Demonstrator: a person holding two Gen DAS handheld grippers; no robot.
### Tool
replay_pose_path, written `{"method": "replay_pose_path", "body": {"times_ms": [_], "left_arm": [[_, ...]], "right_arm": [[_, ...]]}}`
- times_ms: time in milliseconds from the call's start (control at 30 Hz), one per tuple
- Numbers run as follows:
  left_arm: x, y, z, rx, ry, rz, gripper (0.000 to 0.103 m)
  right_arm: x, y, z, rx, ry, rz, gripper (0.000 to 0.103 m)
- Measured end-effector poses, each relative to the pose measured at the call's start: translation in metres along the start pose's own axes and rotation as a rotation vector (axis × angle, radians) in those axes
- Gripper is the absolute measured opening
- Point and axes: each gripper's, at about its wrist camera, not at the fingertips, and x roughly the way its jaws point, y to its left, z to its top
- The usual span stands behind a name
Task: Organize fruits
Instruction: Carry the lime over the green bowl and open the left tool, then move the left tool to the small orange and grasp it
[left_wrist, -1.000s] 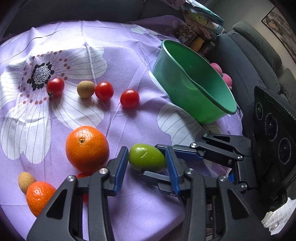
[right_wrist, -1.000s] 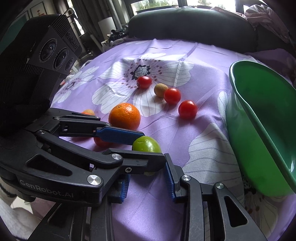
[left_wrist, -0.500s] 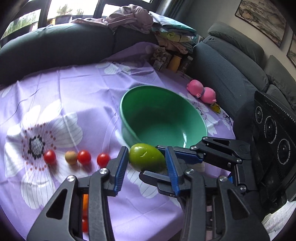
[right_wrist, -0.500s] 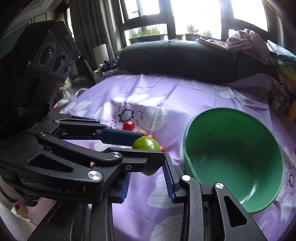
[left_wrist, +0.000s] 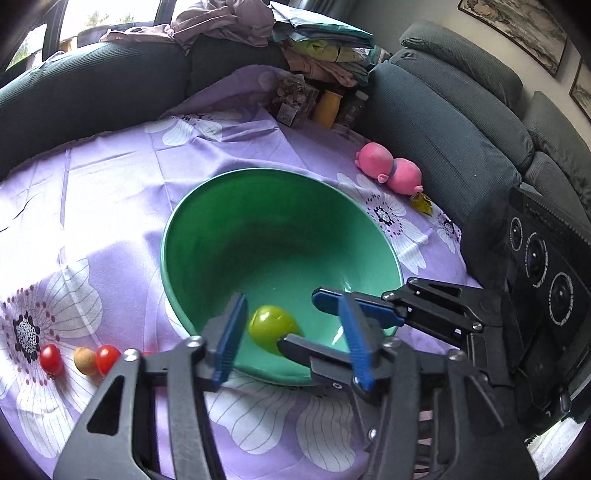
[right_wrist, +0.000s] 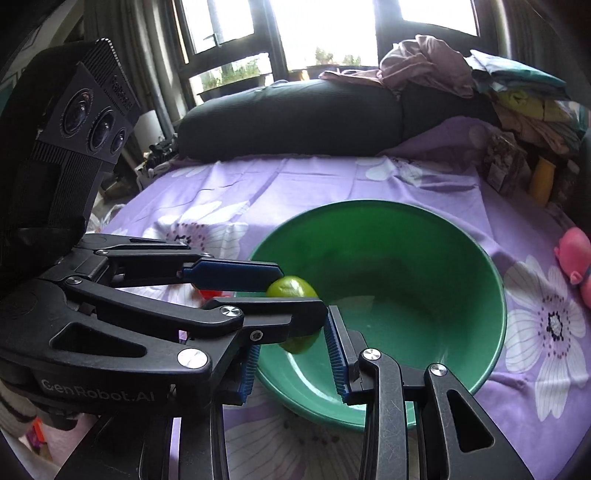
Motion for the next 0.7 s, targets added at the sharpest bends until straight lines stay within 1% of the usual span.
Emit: {"method": "replay_pose_path", "body": {"times_ms": [33,133,200,333,433,533,700], "left_arm": [[-0.003,0.001,-0.001,-0.007,-0.010,0.004,0.081],[-0.023,0.008,-0.001,-0.034,-0.053,0.004,0.082],[-0.040,0.017,-0.003,-0.059,-0.083,0.019,0.083],[-0.077,0.042,-0.019,-0.125,-0.139,0.088,0.084],[-0.104,0.062,-0.035,-0.181,-0.169,0.150,0.084],[-0.126,0.080,-0.053,-0.233,-0.190,0.212,0.084],[-0.146,0.102,-0.084,-0.312,-0.191,0.259,0.084]], "right_arm": [[-0.001,-0.002,-0.001,0.015,0.001,-0.005,0.036],[-0.006,-0.008,-0.002,0.045,-0.008,-0.016,0.036],[-0.014,-0.011,-0.003,0.058,-0.023,-0.026,0.036],[-0.030,-0.020,-0.005,0.100,-0.046,-0.046,0.036],[-0.038,-0.019,-0.007,0.107,-0.053,-0.056,0.037],[-0.042,-0.011,-0.008,0.097,-0.049,-0.040,0.037],[-0.040,0.011,-0.009,0.046,-0.038,0.000,0.037]]}}
